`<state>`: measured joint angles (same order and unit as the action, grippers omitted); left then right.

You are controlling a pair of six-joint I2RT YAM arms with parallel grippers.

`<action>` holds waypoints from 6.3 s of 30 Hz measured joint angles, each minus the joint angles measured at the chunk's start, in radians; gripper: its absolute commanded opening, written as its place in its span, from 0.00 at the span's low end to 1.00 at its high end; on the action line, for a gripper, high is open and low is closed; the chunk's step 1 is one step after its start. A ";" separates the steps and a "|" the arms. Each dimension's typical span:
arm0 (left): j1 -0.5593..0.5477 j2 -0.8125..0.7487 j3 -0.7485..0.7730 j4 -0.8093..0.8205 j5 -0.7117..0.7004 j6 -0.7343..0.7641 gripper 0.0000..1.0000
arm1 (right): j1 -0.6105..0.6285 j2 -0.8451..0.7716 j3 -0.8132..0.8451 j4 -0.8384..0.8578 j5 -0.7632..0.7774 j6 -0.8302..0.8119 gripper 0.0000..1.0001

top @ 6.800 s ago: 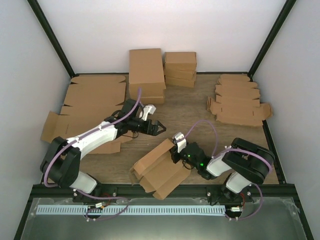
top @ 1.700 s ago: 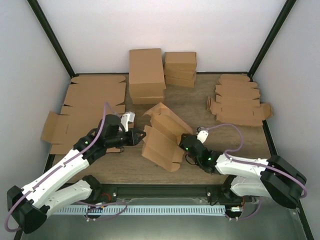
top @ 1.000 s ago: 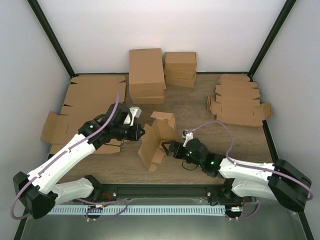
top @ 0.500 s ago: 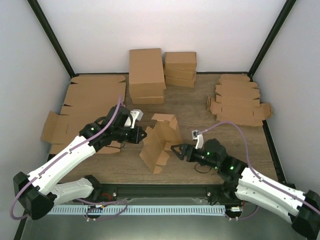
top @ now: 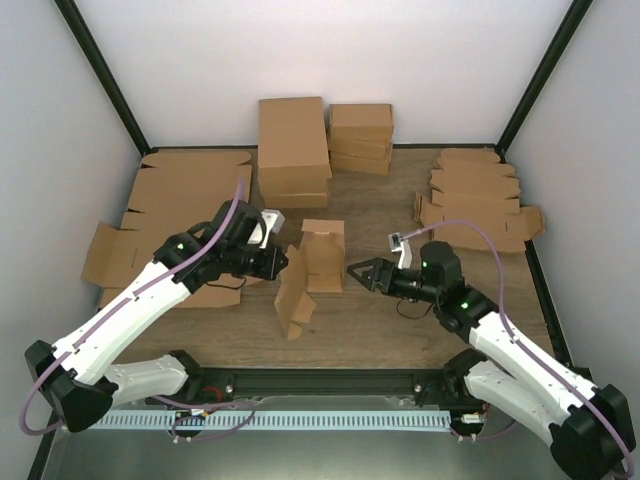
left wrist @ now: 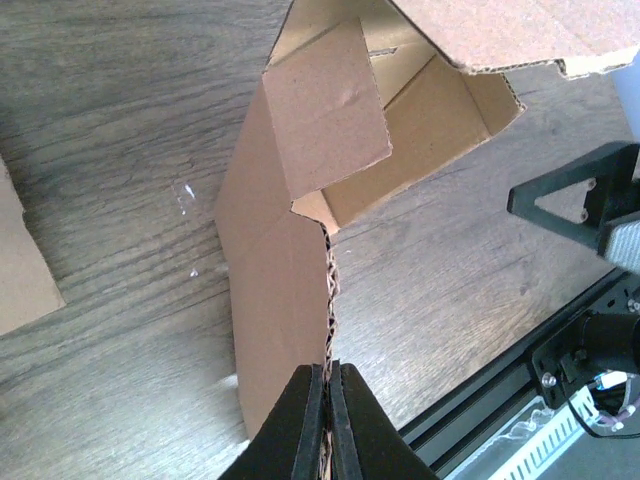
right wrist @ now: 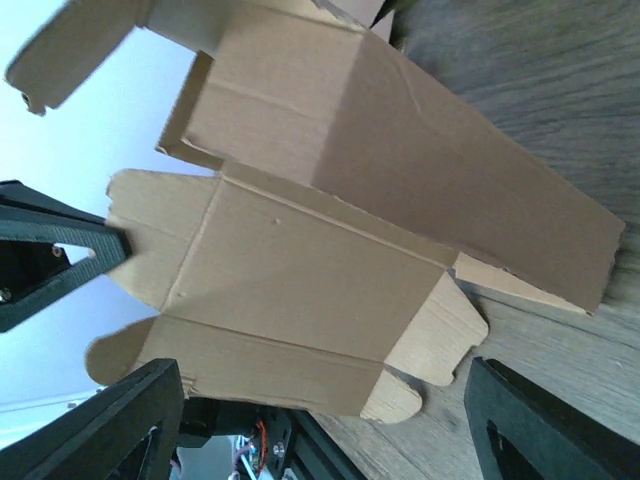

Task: Fold the paper box

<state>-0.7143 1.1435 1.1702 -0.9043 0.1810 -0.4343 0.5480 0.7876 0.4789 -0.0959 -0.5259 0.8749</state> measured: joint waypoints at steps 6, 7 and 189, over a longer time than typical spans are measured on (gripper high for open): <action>0.000 0.005 0.002 -0.024 -0.003 0.013 0.04 | -0.003 0.082 0.045 0.068 -0.019 0.021 0.77; 0.000 0.006 0.002 -0.025 -0.003 0.015 0.04 | -0.003 0.086 0.045 0.079 -0.016 0.030 0.76; 0.074 -0.329 -0.332 0.300 0.219 -0.122 0.55 | 0.377 0.515 0.595 -0.459 0.537 -1.207 0.51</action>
<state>-0.6403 0.8143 0.8383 -0.6044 0.4000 -0.5568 0.9245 1.3029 1.0740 -0.5545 0.0113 -0.3325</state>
